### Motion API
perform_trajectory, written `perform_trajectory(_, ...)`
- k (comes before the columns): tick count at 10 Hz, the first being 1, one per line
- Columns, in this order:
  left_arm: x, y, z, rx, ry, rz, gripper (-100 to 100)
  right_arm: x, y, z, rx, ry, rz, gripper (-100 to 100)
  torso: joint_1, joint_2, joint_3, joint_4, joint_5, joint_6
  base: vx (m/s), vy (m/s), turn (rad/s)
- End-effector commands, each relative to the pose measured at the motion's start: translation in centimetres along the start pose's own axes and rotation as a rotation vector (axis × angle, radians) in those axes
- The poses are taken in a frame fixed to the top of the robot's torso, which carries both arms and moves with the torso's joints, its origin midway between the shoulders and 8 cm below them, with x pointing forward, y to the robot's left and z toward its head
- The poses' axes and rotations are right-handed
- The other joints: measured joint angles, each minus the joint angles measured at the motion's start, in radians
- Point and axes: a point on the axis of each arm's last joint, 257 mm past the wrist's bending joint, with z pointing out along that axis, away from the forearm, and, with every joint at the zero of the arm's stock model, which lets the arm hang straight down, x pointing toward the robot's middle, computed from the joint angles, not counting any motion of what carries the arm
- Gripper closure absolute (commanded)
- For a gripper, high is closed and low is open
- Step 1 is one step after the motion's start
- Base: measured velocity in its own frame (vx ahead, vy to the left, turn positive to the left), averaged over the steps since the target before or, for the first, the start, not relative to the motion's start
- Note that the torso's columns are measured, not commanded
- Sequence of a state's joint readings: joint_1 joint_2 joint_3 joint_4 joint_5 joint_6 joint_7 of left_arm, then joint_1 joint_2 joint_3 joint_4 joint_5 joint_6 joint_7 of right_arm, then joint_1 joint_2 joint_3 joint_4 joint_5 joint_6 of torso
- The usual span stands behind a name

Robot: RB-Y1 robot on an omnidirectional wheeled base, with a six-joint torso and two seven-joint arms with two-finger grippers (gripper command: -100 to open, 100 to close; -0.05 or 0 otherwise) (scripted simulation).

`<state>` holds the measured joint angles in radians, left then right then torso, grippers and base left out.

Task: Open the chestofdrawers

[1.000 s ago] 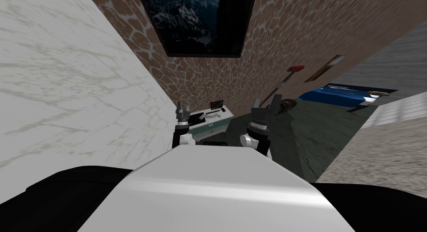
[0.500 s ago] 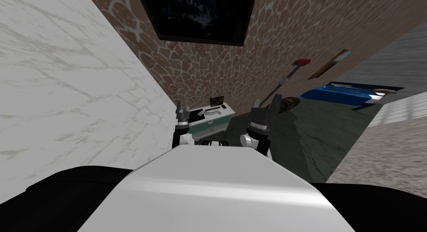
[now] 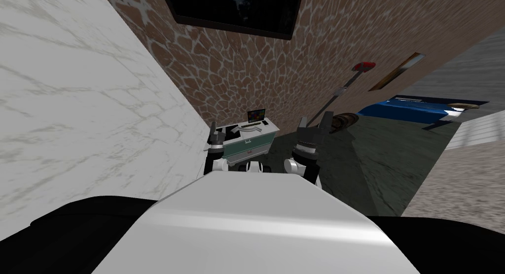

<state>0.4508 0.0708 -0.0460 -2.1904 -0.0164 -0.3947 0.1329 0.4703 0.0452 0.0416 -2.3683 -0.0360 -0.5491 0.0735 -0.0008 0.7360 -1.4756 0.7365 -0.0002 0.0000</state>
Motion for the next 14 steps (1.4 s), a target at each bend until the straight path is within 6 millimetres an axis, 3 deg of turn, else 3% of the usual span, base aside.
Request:
perform_trajectory(1, -0.3, 1.7, -0.7, -0.018, 0.025, 0.015, -100, 0.0, 0.0, 0.0, 0.000, 0.000, 0.000, 0, 0.001, 0.001, -0.001, 0.001, 0.000, 0.000, 0.041, -0.045, 0.019)
perform_trajectory(14, -3.3, 10.3, -6.2, -0.108, 0.032, 0.028, -100, 0.0, 0.0, 0.0, 0.000, 0.000, 0.000, 0, 0.000, 0.002, -0.001, 0.001, 0.000, 0.000, 0.045, -0.053, 0.021)
